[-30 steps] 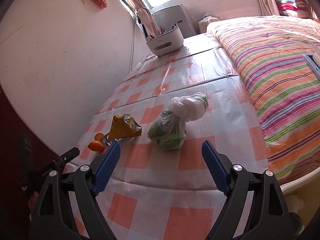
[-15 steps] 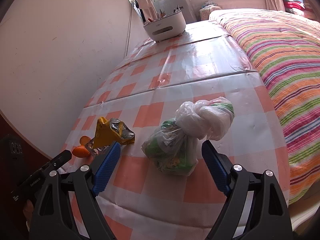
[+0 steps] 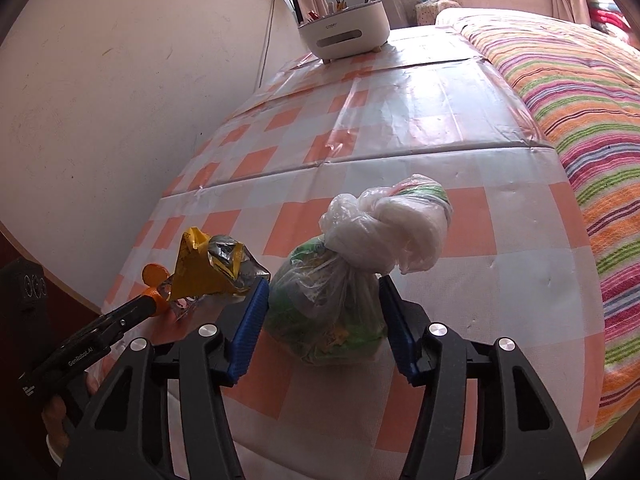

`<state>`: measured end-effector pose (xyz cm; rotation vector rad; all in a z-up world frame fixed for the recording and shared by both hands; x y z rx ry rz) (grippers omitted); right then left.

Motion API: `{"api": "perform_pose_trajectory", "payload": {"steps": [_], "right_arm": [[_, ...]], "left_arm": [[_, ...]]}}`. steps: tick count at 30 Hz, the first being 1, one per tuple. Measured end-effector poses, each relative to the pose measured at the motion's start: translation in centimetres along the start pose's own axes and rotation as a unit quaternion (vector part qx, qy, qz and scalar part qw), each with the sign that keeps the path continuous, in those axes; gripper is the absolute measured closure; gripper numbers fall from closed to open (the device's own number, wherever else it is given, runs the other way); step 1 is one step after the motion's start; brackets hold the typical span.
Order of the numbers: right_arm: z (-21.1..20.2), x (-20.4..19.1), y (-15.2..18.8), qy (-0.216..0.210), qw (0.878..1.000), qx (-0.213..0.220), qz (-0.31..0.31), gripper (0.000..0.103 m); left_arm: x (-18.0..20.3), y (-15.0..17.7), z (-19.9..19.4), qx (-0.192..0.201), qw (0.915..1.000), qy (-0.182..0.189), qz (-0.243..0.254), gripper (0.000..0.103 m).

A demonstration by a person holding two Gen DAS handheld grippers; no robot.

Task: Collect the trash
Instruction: 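Grasp the orange peel with the left tool while the right tool grasps the plastic bag, then carry the orange peel and plastic bag over the cream bin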

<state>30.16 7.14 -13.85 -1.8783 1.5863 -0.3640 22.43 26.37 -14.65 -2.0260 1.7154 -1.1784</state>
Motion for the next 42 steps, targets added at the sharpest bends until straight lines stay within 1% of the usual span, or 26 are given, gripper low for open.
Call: {"api": "perform_pose_trajectory", "payload": {"steps": [4, 5, 7, 10, 19, 25, 31, 42], "right_arm": [[-0.4, 0.0, 0.2, -0.001, 1.000, 0.006, -0.004, 0.059], [-0.4, 0.0, 0.2, -0.001, 1.000, 0.006, -0.006, 0.059], [-0.5, -0.1, 0.2, -0.003, 1.000, 0.008, -0.004, 0.059], [-0.8, -0.1, 0.4, -0.006, 1.000, 0.011, 0.001, 0.059], [-3.1, 0.4, 0.6, -0.010, 0.999, 0.036, 0.009, 0.059], [-4.8, 0.3, 1.4, -0.018, 0.999, 0.047, 0.009, 0.059], [-6.3, 0.6, 2.1, -0.019, 0.998, 0.055, 0.008, 0.059], [-7.8, 1.7, 2.9, -0.013, 0.998, 0.061, 0.005, 0.059]], "left_arm": [[0.1, 0.1, 0.0, -0.001, 1.0000, 0.002, -0.001, 0.078], [0.2, 0.2, 0.0, -0.001, 1.0000, 0.004, 0.002, 0.085], [0.5, 0.3, 0.0, -0.005, 0.9999, 0.000, 0.012, 0.092], [0.8, 0.6, 0.0, -0.011, 0.9996, -0.005, 0.024, 0.094], [1.7, 0.2, -1.7, 0.016, 0.9990, -0.004, 0.041, 0.096], [3.0, 0.5, -2.5, 0.027, 0.9977, -0.006, 0.062, 0.096], [4.8, 0.6, -3.8, 0.045, 0.9962, 0.007, 0.075, 0.096], [8.7, 1.8, -4.2, 0.046, 0.9937, 0.032, 0.097, 0.096]]}}
Point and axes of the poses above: each gripper's, at about its wrist camera, not at the fingertips, and z roughly the way its jaws point, x to its right, y to its underside, the point moved 8 cm from there along z, roughly the way its jaws point, and after that the axes turned 11 degrees about y, right-handed, at the moved point
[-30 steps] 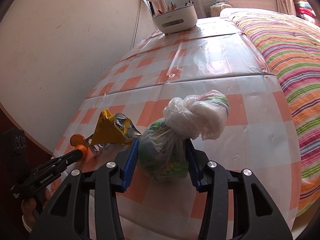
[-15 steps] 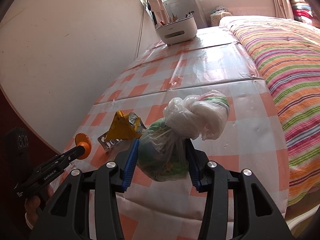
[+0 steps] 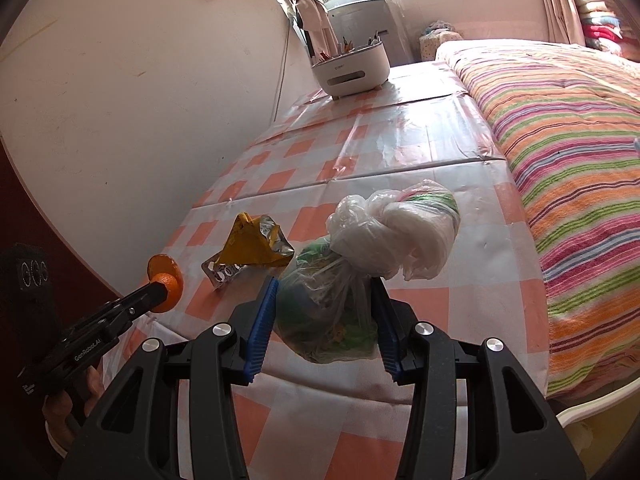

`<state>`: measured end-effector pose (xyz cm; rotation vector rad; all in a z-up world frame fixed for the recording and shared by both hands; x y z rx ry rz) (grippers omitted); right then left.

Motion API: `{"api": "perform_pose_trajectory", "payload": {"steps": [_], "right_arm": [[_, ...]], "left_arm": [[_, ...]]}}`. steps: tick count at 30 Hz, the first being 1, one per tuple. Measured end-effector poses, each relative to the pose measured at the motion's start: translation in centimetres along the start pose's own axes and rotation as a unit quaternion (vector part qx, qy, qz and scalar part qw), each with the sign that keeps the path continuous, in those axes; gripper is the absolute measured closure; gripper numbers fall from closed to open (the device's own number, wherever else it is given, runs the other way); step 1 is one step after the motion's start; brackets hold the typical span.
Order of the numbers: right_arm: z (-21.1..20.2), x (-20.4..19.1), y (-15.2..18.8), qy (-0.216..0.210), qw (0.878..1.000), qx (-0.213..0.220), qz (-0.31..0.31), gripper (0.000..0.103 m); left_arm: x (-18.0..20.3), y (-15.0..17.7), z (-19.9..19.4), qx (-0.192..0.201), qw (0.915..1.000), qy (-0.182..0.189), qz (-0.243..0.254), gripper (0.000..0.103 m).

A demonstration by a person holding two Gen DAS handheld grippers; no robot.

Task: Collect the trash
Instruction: 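Carry the orange peel and plastic bag over the cream bin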

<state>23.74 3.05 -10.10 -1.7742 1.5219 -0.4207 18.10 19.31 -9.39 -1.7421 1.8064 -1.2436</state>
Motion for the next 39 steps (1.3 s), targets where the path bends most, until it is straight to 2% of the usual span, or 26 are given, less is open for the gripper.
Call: {"api": "perform_pose_trajectory", "payload": {"steps": [18, 39], "right_arm": [[-4.3, 4.8, 1.4, 0.027, 0.999, 0.016, 0.007, 0.058], [-10.3, 12.7, 4.1, 0.068, 0.996, 0.047, 0.044, 0.058]], "left_arm": [[7.8, 1.1, 1.8, -0.019, 0.9969, 0.060, 0.047, 0.096], [16.2, 3.9, 4.8, -0.057, 0.9870, 0.111, 0.102, 0.096]]}}
Point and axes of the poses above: each gripper's, at about its wrist camera, not at the fingertips, and z roughly the way its jaws point, x to its right, y to its underside, the point moved 8 cm from there along z, roughly the way its jaws point, and after that the axes turned 11 degrees about y, right-handed, at the moved point
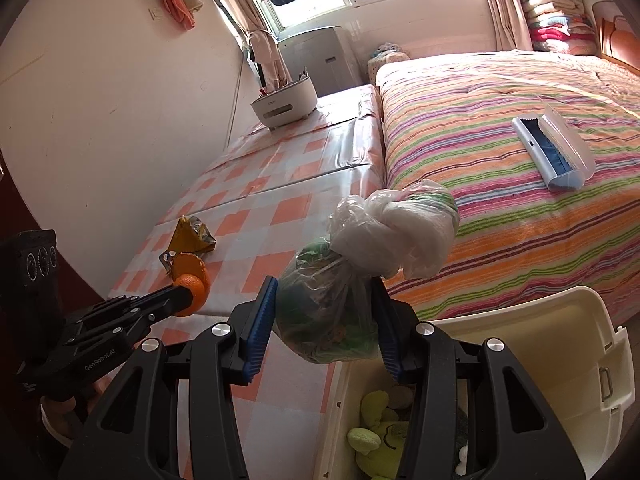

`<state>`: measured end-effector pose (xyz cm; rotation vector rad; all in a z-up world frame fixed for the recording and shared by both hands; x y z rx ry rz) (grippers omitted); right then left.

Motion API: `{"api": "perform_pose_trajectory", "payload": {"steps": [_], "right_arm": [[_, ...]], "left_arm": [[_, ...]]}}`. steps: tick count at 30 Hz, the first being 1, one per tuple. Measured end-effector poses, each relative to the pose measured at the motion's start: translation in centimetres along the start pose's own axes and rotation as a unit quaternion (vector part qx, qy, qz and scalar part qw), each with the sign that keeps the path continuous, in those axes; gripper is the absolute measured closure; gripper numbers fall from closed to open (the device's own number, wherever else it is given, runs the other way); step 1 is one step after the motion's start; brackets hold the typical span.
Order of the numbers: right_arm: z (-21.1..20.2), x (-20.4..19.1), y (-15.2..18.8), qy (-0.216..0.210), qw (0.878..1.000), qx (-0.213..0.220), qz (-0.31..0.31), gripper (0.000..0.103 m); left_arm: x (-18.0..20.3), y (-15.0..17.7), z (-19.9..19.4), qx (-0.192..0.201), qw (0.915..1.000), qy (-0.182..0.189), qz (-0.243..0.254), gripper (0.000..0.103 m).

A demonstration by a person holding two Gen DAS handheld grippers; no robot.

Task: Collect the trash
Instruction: 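Carry the orange peel and plastic bag over the cream bin, then open the right tool to drop the bag while the left tool drops the orange peel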

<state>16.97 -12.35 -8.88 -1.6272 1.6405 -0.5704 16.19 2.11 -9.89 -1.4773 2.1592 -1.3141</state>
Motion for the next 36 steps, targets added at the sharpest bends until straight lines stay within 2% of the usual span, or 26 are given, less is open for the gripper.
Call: {"api": "perform_pose_trajectory", "payload": {"steps": [10, 24, 27, 30, 36], "right_arm": [[-2.8, 3.4, 0.8, 0.028, 0.999, 0.027, 0.018, 0.058], [-5.4, 5.3, 1.4, 0.076, 0.995, 0.066, 0.011, 0.056], [-6.1, 6.2, 1.7, 0.084, 0.993, 0.073, 0.026, 0.054], [-7.0, 7.5, 1.8, 0.094, 0.990, 0.089, 0.048, 0.040], [-8.6, 9.3, 1.3, 0.093, 0.985, 0.115, 0.085, 0.039]], "left_arm": [[3.8, 0.8, 1.0, -0.013, 0.9993, 0.020, 0.029, 0.096], [8.0, 1.2, 1.8, -0.022, 0.9971, 0.046, 0.055, 0.096], [8.5, 1.2, 1.9, -0.024, 0.9969, 0.048, 0.058, 0.096], [9.1, 1.3, 2.2, -0.026, 0.9965, 0.049, 0.062, 0.096], [10.8, 1.3, 2.8, -0.031, 0.9952, 0.060, 0.070, 0.096]]}}
Point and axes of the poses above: each gripper's, at about its wrist camera, not at the fingertips, and z roughly the way its jaws point, x to its right, y to its underside, the point moved 8 cm from there along z, roughly the way its jaws point, and after that the axes turned 11 degrees about y, right-handed, at the moved point
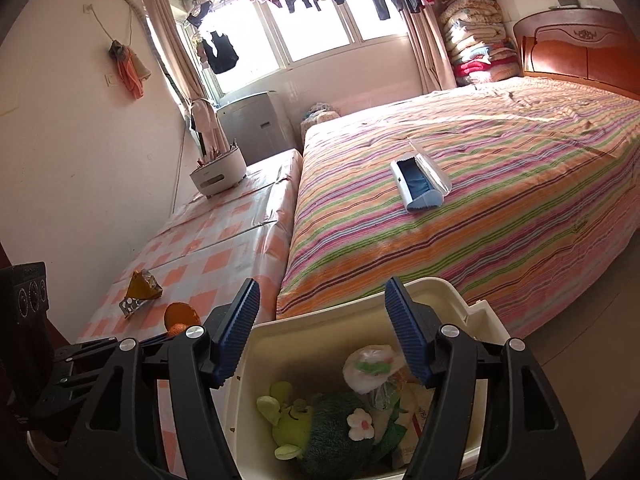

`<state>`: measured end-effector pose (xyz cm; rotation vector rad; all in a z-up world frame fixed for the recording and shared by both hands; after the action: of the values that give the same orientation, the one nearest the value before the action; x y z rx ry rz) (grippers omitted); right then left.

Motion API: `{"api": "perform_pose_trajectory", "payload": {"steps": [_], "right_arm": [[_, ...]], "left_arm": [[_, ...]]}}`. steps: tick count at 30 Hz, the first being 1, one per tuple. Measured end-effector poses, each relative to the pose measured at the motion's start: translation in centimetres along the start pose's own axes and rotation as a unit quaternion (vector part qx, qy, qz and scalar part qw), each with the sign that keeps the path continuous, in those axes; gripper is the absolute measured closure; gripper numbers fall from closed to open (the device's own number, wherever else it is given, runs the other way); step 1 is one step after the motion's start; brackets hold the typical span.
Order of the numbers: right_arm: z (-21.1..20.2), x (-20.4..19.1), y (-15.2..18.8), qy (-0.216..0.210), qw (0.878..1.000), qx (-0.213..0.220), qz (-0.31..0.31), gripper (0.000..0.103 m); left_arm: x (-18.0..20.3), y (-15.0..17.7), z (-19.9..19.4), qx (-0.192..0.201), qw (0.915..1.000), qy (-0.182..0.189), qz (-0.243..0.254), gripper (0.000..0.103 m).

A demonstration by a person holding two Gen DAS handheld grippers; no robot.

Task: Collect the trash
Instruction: 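Open the right tool to drop the bag while the left tool drops the orange peel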

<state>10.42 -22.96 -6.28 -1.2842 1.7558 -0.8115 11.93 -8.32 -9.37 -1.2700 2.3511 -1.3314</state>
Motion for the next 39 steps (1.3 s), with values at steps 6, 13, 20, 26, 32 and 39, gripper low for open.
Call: {"api": "perform_pose_trajectory", "payload": {"steps": [6, 13, 20, 26, 32, 39], "right_arm": [[-0.6, 1.3, -0.9, -0.002, 0.999, 0.017, 0.030, 0.034], [-0.8, 2.2, -1.2, -0.002, 0.998, 0.023, 0.054, 0.033], [-0.8, 2.5, -1.3, -0.002, 0.998, 0.021, 0.062, 0.031], [-0.9, 2.7, -1.3, -0.001, 0.997, 0.024, 0.068, 0.031], [-0.8, 2.7, -1.2, -0.002, 0.997, 0.021, 0.069, 0.030], [-0.7, 2.7, -1.1, -0.002, 0.997, 0.018, 0.072, 0.030]], "left_arm": [[2.0, -0.3, 1.0, -0.006, 0.9998, 0.014, 0.014, 0.096], [3.5, -0.2, 2.4, -0.019, 0.9992, 0.026, 0.022, 0.096], [4.7, -0.7, 3.1, -0.015, 0.9988, 0.043, 0.017, 0.096], [5.7, -0.3, 3.8, -0.028, 0.9979, 0.055, 0.020, 0.095], [5.5, 0.2, 4.0, -0.044, 0.9981, 0.038, 0.019, 0.030], [4.2, -1.4, 1.8, 0.022, 0.9996, 0.012, 0.010, 0.025]]}}
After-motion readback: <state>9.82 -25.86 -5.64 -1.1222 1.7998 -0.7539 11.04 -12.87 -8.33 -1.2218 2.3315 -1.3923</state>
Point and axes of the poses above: each gripper's, at about its wrist camera, not at the fingertips, and z roughly the way its jaws point, x to its right, y to its underside, the point moved 8 cm from there along z, roughly the way its jaws point, and after that the axes turned 11 degrees about y, right-handed, at the moved point
